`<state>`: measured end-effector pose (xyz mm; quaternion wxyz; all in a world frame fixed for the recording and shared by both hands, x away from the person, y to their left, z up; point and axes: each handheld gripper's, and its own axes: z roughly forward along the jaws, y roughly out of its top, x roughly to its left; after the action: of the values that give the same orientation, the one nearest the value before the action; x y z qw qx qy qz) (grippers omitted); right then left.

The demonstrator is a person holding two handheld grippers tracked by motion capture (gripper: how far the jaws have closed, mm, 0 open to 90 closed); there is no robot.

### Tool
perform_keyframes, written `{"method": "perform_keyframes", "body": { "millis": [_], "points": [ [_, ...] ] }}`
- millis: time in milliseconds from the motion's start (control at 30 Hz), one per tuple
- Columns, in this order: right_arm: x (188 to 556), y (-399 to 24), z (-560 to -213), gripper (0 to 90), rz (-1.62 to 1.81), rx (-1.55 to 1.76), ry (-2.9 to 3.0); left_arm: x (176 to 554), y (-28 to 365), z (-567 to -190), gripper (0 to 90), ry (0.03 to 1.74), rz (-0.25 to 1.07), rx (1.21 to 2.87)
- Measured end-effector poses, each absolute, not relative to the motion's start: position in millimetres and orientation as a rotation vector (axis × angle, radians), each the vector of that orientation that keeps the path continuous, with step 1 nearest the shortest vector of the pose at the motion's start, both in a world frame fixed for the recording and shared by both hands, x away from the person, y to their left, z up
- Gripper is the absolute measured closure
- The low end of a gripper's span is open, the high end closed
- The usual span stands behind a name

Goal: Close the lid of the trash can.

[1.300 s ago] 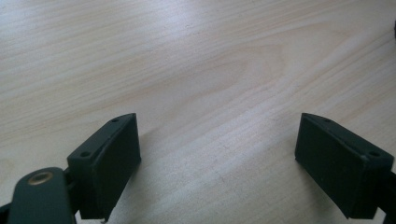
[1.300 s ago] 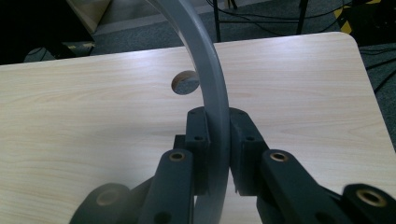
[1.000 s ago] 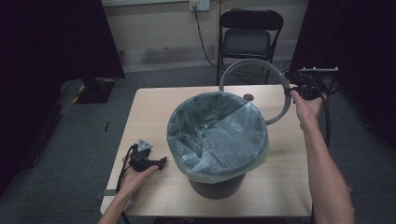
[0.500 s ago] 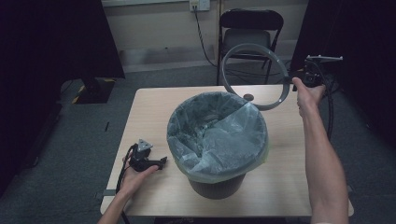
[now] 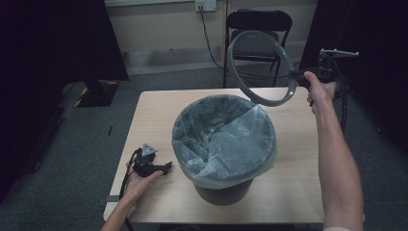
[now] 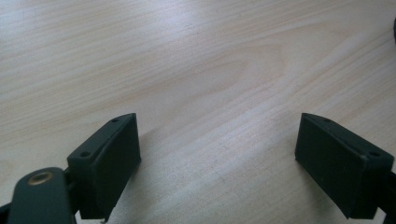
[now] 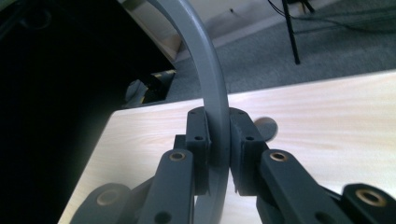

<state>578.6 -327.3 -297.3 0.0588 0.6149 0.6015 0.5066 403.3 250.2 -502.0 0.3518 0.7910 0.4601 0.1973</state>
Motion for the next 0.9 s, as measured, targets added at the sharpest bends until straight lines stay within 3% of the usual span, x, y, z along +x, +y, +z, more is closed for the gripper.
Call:
{"method": "perform_keyframes", "body": {
  "millis": [233, 367, 633, 900],
  "points": [
    [565, -309, -278, 79.8, 1.613, 1.707, 1.951, 402, 251, -501, 14.3, 1.198, 0.511, 2.045],
    [556, -296, -274, 79.6, 1.617, 1.628, 2.030, 401, 253, -493, 18.3, 1.244, 0.403, 2.016],
    [533, -271, -267, 79.4, 1.592, 1.523, 2.118, 399, 251, -443, 21.9, 1.172, 0.344, 1.876],
    [511, -245, -264, 79.8, 1.596, 1.405, 2.164, 388, 243, -391, 21.6, 1.024, 0.411, 1.823]
  ]
}}
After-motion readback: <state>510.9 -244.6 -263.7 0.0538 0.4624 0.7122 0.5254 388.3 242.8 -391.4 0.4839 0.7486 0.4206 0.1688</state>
